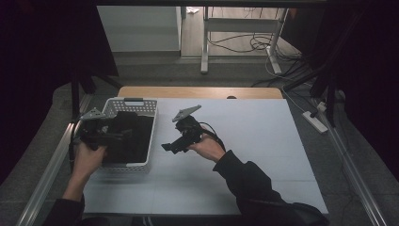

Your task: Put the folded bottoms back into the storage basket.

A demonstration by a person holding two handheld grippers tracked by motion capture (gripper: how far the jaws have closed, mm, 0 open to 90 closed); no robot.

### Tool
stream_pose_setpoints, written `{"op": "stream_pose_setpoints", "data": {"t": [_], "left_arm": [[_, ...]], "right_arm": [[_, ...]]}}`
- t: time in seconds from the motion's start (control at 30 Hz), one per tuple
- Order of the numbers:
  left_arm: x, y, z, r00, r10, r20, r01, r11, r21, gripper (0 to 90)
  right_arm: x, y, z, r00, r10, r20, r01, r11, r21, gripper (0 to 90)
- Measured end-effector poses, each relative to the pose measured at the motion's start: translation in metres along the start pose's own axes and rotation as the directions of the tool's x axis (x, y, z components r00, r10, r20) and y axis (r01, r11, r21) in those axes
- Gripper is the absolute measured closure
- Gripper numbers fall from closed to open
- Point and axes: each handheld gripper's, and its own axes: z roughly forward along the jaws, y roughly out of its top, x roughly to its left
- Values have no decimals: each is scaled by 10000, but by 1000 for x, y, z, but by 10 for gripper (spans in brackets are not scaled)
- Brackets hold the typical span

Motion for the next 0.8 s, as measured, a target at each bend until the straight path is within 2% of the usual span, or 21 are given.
{"op": "stream_pose_setpoints", "data": {"t": [0.33,0.57,0.8], "left_arm": [[-16,-10,-8,9999,159,68,-160,9998,84,0],[-26,-15,-14,9999,19,122,-19,10000,50,0],[-37,-20,-19,9996,-171,227,169,9998,87,0]], "right_arm": [[-7,-17,-19,9996,212,196,-209,9996,-192,0],[-12,-29,-30,9979,476,445,-462,9984,-317,0],[-16,-39,-42,9967,529,618,-501,9977,-467,0]]}}
